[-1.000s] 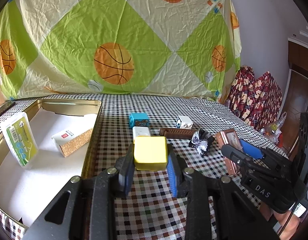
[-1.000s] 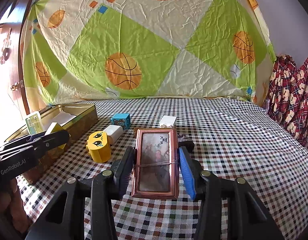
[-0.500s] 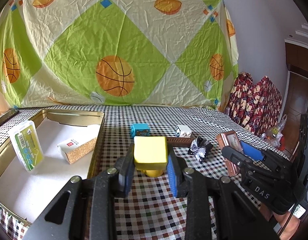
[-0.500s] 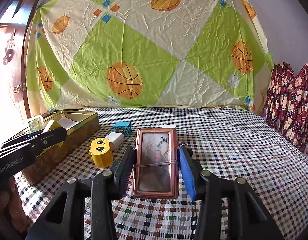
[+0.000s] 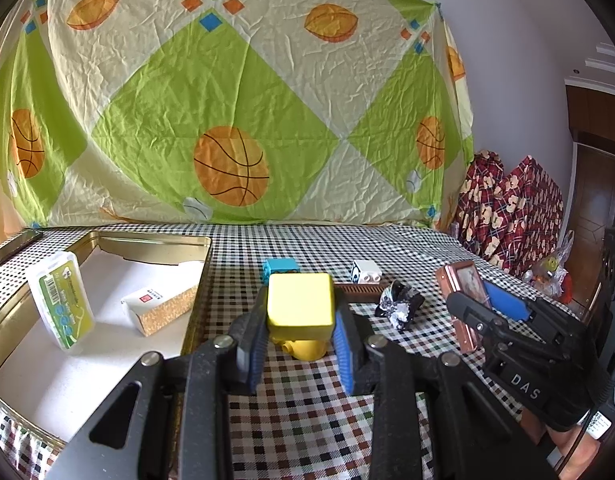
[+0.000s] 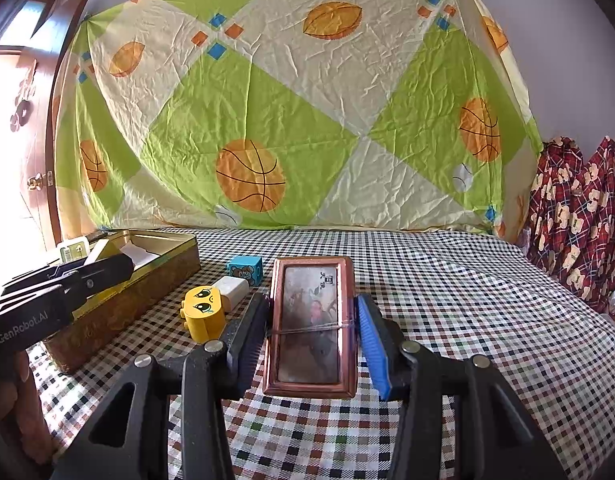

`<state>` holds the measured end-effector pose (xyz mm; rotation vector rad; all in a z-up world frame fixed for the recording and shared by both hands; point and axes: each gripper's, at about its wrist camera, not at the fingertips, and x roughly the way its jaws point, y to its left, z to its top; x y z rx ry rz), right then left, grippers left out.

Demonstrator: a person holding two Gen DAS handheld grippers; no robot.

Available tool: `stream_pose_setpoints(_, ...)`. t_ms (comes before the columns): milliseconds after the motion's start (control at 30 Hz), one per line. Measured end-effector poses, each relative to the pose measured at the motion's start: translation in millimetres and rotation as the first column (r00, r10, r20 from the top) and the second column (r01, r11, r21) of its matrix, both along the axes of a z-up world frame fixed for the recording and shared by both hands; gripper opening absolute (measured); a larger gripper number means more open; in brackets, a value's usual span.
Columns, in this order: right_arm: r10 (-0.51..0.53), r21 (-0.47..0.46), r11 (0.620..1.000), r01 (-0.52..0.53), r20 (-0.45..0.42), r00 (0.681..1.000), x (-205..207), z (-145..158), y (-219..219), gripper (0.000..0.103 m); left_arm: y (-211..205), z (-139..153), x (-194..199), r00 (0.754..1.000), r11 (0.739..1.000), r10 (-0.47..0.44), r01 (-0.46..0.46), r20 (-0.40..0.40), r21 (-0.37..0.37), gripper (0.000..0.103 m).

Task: Organize rigid objects

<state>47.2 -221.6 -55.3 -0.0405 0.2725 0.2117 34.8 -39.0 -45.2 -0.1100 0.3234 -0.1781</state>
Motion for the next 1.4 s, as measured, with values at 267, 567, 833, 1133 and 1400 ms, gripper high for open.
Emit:
stream_pose_setpoints(267,0.002,0.0,1.0,-0.002,0.031,1.0,-5,1,-1,0.048,-1,2,-5,1.0,1.0,0.005,-0.006,0.028,0.011,0.028)
stream_pose_setpoints(567,-0.001,0.003,1.0,0.0,0.065,0.998,-11,1,-2,0.048,-5,4,-13,0.997,0.999,0.014,-0.017,0.075,0.037,0.028)
stream_pose_setpoints(833,-0.002,0.005,1.0,0.002,0.098,0.995,-16,2,-2,0.048,-4,5,-18,0.995,0.999,0.018,-0.022,0.102,0.037,0.028)
stream_pose_setpoints(1133,-0.025,0.0,1.0,0.025,0.111,0.994,-17,2,-1,0.048,-4,6,-24,0.992,0.999,0.018,-0.023,0.129,0.042,0.028)
stream_pose_setpoints(1400,-0.06,-0.008,0.998,0.062,0.123,0.991,-20,2,2,0.048,2,5,-27,0.991,0.999,0.027,-0.031,0.131,0.033,0.028)
